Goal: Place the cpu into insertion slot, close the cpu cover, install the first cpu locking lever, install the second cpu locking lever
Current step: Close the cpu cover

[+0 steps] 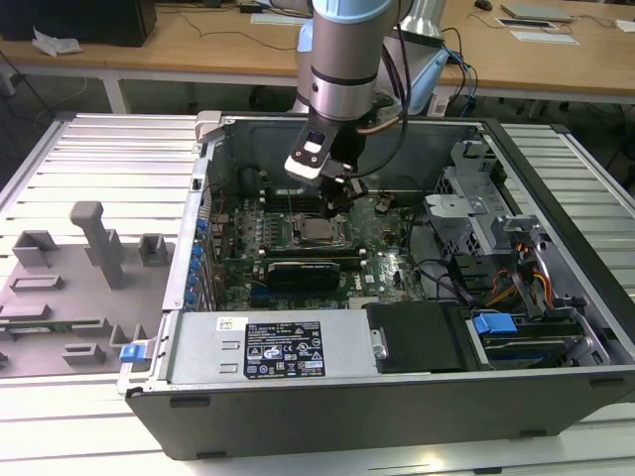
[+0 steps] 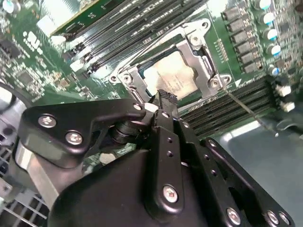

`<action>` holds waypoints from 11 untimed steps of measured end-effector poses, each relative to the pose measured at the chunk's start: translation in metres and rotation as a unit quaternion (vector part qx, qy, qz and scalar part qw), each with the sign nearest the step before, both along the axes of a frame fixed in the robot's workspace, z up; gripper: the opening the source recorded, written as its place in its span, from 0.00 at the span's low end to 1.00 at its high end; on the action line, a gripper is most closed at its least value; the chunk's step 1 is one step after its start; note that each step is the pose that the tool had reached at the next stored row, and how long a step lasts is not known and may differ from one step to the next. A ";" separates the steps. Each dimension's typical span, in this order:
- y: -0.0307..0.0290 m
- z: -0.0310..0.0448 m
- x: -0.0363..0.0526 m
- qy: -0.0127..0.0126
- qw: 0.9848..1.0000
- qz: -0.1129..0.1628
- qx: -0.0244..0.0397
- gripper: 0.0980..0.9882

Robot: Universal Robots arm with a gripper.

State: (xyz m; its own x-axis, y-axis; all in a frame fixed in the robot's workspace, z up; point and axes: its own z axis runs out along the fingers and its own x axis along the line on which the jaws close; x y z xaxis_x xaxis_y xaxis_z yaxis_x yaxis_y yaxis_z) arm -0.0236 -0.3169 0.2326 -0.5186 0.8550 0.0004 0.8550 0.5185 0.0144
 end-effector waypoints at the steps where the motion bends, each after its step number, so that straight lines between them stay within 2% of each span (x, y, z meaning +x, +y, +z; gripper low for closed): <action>1: 0.0000 -0.0001 0.0000 0.000 0.999 0.033 -0.001 0.01; 2: 0.0000 -0.0002 0.0000 0.000 0.999 0.051 -0.002 0.01; 4: 0.0000 -0.0003 0.0000 0.000 0.998 0.069 -0.002 0.01; 7: 0.0000 -0.0005 0.0000 0.000 0.994 0.109 -0.003 0.01; 10: 0.0000 -0.0007 -0.0001 0.000 0.988 0.157 -0.004 0.01; 11: 0.0000 -0.0008 0.0000 0.000 0.986 0.166 -0.004 0.01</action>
State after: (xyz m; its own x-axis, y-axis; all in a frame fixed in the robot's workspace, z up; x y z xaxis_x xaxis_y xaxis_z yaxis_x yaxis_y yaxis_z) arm -0.0237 -0.3169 0.2318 -0.7694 0.6387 -0.0055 0.6386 0.7694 0.0097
